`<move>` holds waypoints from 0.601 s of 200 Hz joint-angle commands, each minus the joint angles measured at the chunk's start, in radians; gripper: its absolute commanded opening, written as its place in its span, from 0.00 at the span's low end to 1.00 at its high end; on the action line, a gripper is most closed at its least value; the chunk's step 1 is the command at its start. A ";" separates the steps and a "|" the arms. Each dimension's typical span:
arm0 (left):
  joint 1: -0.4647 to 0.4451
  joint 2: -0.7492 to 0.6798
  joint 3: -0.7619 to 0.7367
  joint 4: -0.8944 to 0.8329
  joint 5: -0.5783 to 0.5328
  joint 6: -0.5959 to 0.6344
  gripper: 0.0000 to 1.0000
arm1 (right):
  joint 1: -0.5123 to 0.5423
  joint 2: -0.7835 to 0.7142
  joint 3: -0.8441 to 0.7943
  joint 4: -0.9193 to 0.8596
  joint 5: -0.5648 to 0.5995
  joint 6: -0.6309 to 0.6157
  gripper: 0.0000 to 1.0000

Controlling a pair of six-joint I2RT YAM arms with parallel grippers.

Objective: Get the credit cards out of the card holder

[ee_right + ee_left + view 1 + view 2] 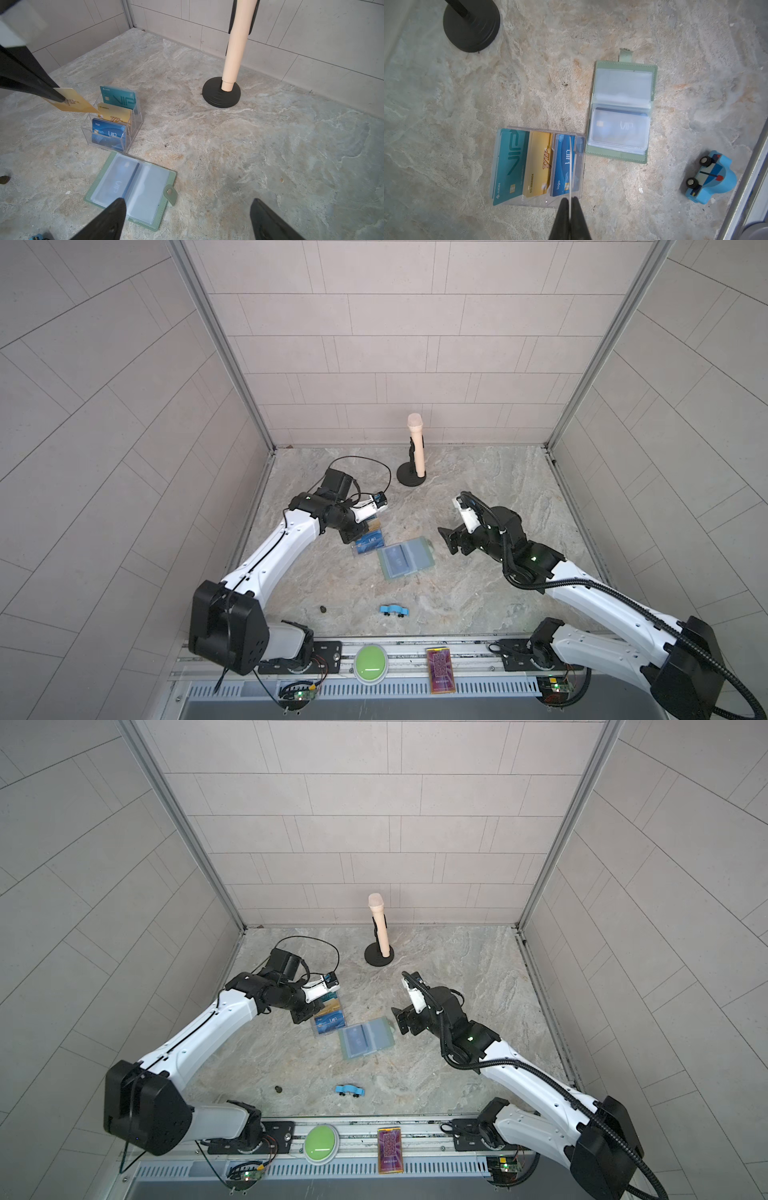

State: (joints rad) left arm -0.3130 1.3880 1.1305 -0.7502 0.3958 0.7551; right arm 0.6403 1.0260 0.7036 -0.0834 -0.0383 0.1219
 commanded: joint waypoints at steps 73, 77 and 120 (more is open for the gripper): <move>0.046 0.128 0.060 0.024 0.013 0.166 0.00 | -0.002 -0.030 -0.027 0.011 0.046 -0.034 0.96; 0.046 0.136 0.065 0.022 0.007 0.170 0.00 | -0.002 -0.030 -0.029 0.011 0.046 -0.035 0.96; 0.049 0.205 0.097 0.010 -0.024 0.205 0.00 | -0.002 -0.042 -0.035 0.007 0.058 -0.037 0.96</move>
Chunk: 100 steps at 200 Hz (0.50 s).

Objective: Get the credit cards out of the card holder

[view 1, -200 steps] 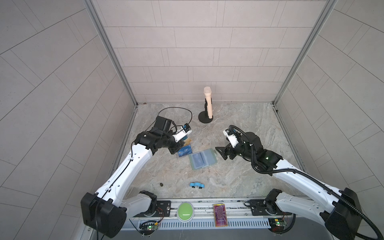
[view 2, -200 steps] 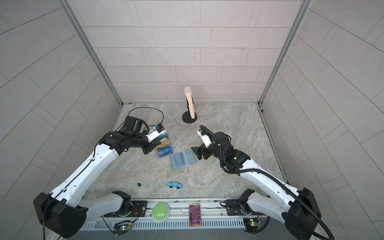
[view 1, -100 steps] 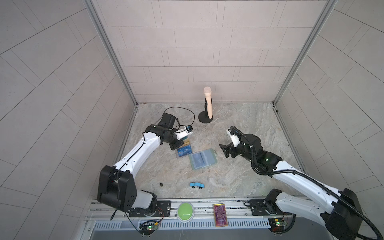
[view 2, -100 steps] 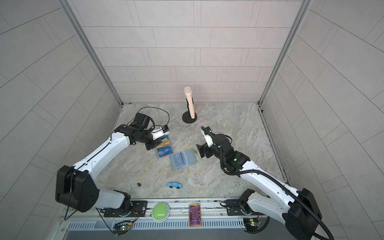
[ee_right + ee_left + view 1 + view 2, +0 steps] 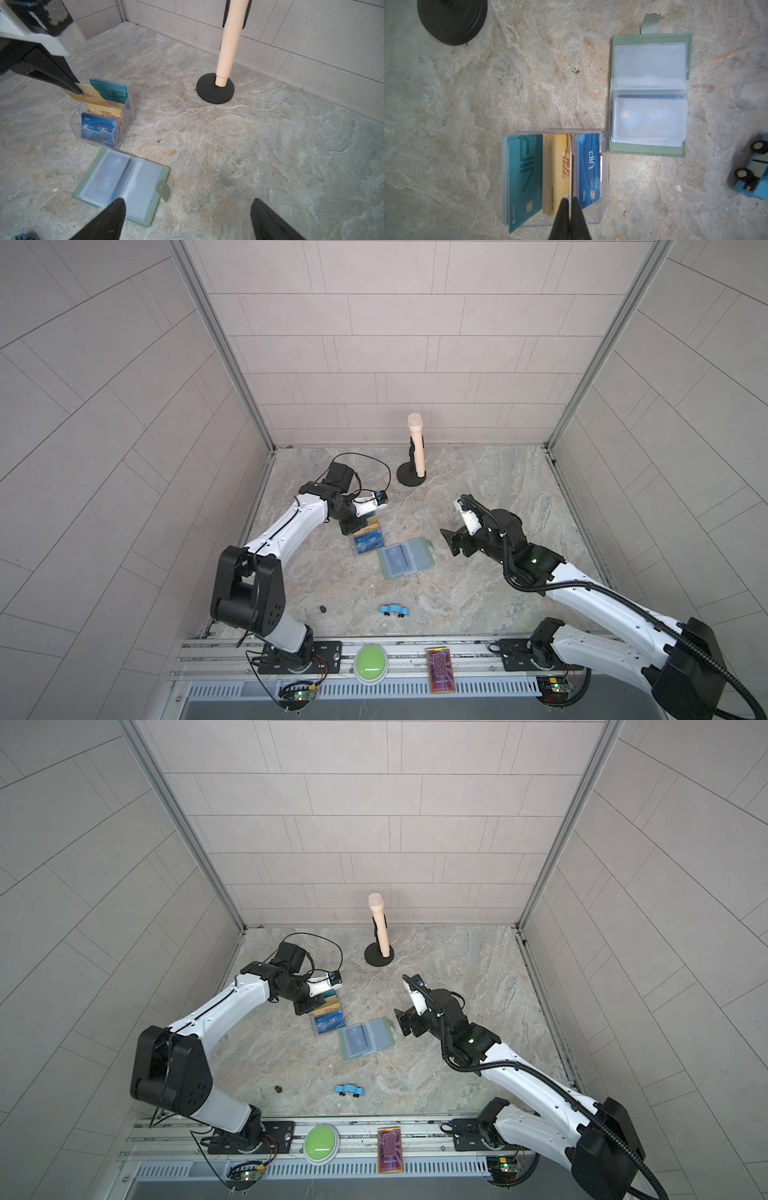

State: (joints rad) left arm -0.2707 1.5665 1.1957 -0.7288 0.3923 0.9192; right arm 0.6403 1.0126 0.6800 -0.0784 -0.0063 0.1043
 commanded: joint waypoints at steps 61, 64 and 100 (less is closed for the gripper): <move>0.007 0.080 0.050 0.001 -0.031 0.052 0.00 | -0.002 -0.056 -0.030 0.010 0.043 -0.020 0.96; 0.007 0.081 0.051 0.001 -0.028 0.051 0.00 | -0.001 -0.056 -0.030 0.010 0.042 -0.021 0.96; 0.007 0.105 0.049 0.007 -0.019 0.043 0.00 | -0.002 -0.056 -0.032 0.010 0.045 -0.025 0.96</move>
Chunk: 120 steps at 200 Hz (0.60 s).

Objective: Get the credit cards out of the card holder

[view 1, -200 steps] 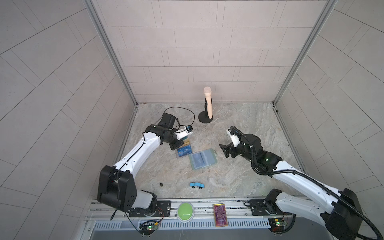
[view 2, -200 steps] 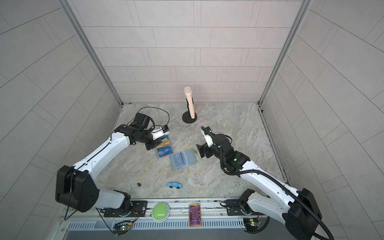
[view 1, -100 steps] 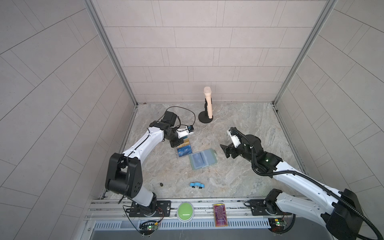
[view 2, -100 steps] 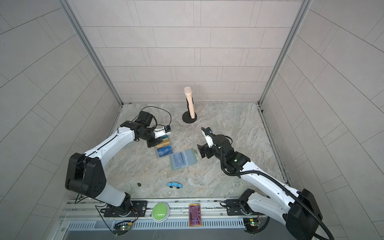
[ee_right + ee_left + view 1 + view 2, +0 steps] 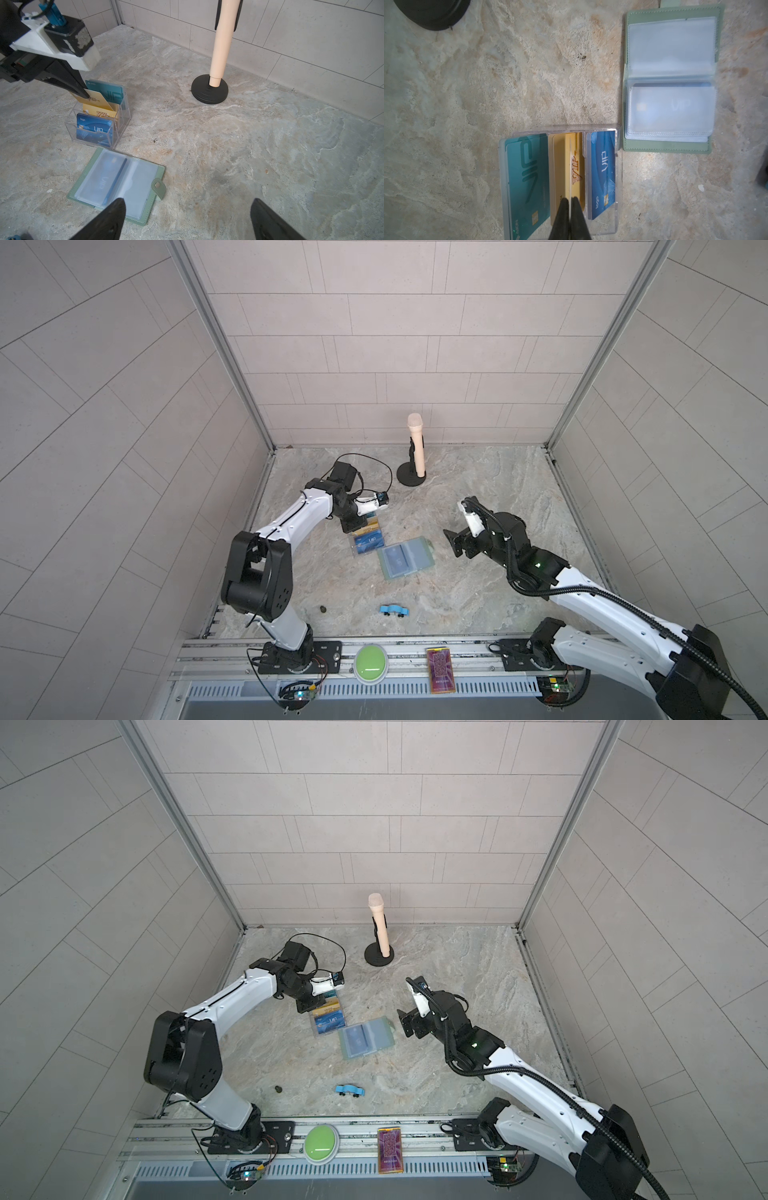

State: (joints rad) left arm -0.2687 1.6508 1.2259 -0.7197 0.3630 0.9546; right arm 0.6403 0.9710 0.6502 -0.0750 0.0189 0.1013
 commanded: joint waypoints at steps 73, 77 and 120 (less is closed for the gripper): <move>0.004 0.050 0.026 -0.019 0.009 0.000 0.00 | -0.001 -0.019 -0.007 0.008 0.021 -0.024 0.96; 0.005 0.052 0.029 -0.021 0.009 -0.001 0.01 | -0.002 -0.019 -0.007 0.009 0.021 -0.024 0.96; 0.004 0.064 0.027 -0.023 0.014 -0.020 0.02 | -0.002 -0.021 -0.011 0.012 0.021 -0.024 0.96</move>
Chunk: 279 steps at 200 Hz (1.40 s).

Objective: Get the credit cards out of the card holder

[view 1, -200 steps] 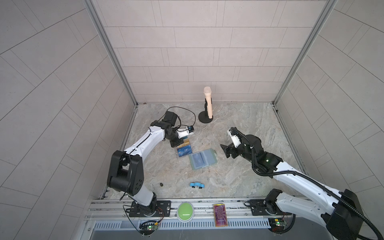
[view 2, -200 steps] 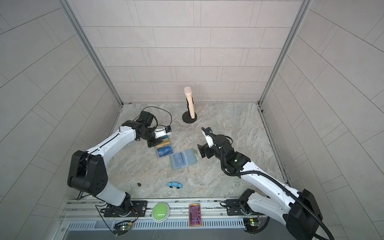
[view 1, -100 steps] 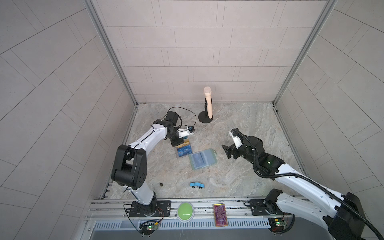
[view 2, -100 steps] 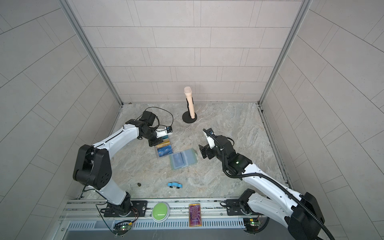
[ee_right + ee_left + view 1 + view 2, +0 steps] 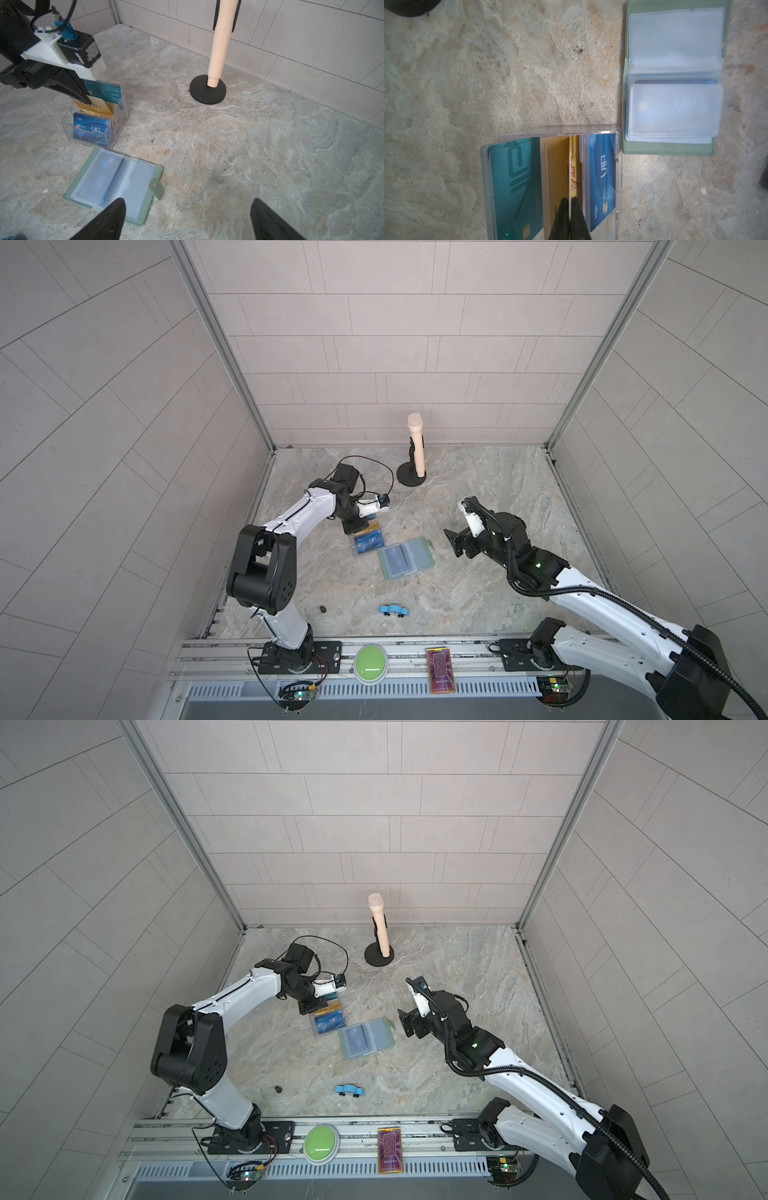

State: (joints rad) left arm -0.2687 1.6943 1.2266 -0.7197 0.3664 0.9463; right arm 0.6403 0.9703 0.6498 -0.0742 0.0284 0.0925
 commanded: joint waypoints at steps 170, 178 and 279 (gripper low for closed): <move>0.005 0.072 0.033 -0.013 0.020 -0.044 0.08 | -0.001 -0.027 -0.021 0.017 0.010 -0.015 0.96; 0.005 0.073 0.034 -0.010 0.019 -0.046 0.08 | -0.002 -0.027 -0.021 0.016 0.010 -0.015 0.96; 0.006 0.080 0.037 0.006 0.013 -0.063 0.11 | -0.002 -0.027 -0.019 0.017 0.007 -0.016 0.96</move>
State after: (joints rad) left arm -0.2687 1.7599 1.2381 -0.7071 0.3737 0.8890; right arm 0.6403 0.9607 0.6464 -0.0711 0.0284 0.0891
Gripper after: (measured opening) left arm 0.109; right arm 0.962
